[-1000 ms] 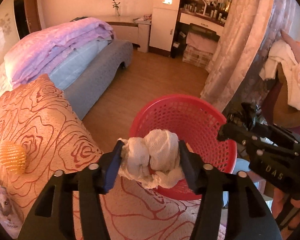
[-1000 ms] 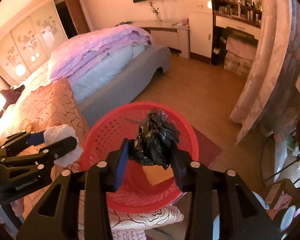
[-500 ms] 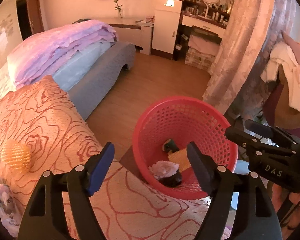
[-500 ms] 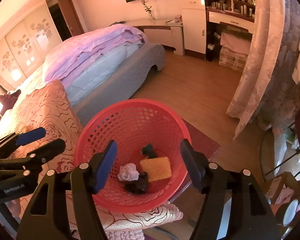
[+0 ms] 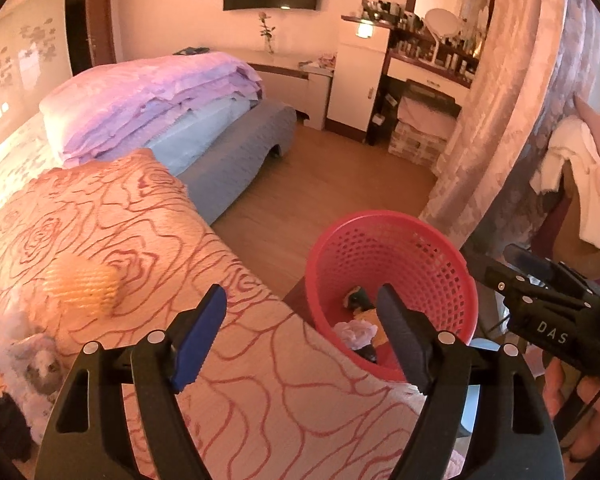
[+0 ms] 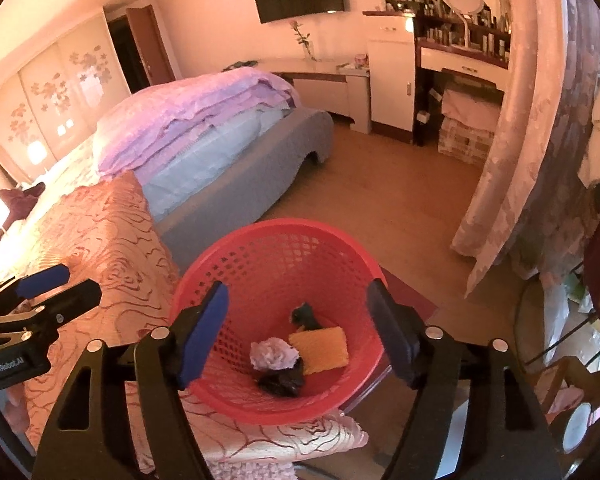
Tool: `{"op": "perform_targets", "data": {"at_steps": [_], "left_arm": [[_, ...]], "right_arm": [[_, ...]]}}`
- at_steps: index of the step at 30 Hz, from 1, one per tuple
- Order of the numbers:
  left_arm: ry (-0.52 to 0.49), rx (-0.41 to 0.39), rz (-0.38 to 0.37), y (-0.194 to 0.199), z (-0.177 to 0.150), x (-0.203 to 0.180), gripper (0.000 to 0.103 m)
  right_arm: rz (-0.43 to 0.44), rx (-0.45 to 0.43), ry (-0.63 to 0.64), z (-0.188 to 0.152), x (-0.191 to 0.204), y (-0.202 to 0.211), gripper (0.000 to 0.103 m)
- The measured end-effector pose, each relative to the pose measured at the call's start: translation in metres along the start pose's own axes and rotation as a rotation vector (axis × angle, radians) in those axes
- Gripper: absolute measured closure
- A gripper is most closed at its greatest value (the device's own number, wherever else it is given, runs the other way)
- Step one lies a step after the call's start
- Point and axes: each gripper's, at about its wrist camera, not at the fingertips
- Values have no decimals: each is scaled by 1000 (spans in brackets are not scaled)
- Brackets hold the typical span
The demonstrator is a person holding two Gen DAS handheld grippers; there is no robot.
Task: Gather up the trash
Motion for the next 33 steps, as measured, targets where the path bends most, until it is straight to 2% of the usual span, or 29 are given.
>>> {"op": "perform_targets", "data": {"at_steps": [10,18,33], "left_arm": [[41,-55,60,39,-12,27,29],[95,-57,103,58,-28,53,29],[220,-95,222,111,-58,123,29]], "right_arm": [[67,-30,62,-2,37,21,33],[125,-33,122,-9,70,29,32],[232,-16,200,-22,122,33,32]]}}
Point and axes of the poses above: each gripper's, at about its wrist camera, not at the fingertips, and y roughly against the way its jaws point, x to its left, z to its top, and after that the axes turned 3 degrees about y, right-handed
